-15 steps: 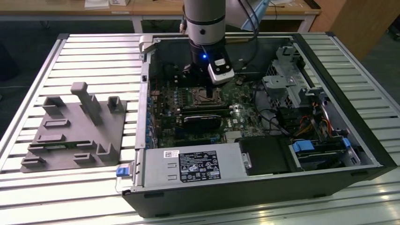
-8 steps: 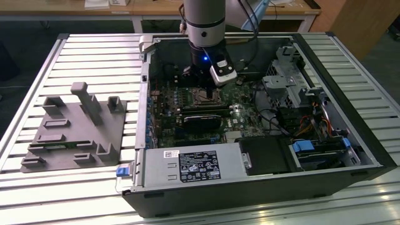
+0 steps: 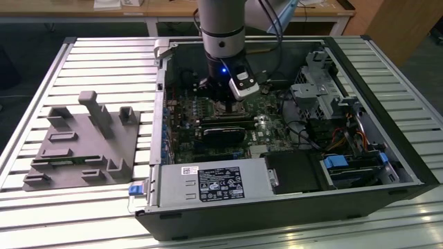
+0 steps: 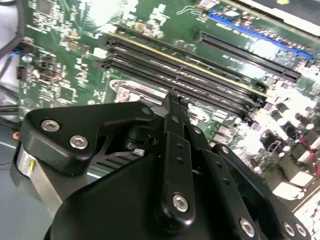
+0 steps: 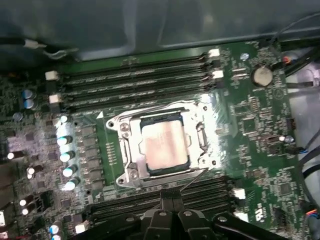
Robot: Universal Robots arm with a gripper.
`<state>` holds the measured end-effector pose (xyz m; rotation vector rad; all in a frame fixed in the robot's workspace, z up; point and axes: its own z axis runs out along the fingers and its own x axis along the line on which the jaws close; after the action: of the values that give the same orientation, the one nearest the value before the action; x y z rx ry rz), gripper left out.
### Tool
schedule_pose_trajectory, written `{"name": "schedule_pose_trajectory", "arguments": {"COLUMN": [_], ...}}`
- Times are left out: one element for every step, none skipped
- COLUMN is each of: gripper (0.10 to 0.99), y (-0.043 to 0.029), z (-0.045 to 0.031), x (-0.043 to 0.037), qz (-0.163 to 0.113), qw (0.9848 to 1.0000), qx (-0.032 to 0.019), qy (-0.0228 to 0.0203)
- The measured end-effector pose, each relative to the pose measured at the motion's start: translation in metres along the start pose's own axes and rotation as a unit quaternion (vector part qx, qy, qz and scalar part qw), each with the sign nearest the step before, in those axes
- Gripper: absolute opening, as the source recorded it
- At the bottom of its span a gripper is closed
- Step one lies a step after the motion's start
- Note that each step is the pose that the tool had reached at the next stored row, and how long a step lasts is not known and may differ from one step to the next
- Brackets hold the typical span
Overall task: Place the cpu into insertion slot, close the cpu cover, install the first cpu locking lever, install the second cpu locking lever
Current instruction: 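Install the second cpu locking lever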
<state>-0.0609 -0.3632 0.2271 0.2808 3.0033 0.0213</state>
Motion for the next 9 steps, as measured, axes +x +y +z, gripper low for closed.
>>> {"name": "schedule_pose_trajectory", "arguments": {"gripper": [0.106,0.106,0.106,0.106,0.106,0.106,0.106,0.106,0.106], "y": [-0.0014,-0.0028,-0.0041,-0.0054,-0.0067,-0.0077,-0.0086,-0.0095,-0.0103], "z": [0.0008,0.0017,0.0025,0.0034,0.0044,0.0051,0.0058,0.0065,0.0071], "x": [0.0017,0.0032,0.0044,0.0053,0.0061,0.0068,0.0074,0.0081,0.0090], "qz": [-0.001,-0.002,-0.003,-0.004,-0.005,-0.005,-0.006,-0.006,-0.007], "qw": [1.0000,1.0000,1.0000,1.0000,1.0000,1.0000,1.0000,0.9999,0.9999], "qx": [-0.0002,-0.0007,-0.0012,-0.0020,-0.0031,-0.0043,-0.0060,-0.0081,-0.0107], "qy": [0.0001,0.0001,0.0003,0.0004,0.0006,0.0008,0.0011,0.0016,0.0021]}}
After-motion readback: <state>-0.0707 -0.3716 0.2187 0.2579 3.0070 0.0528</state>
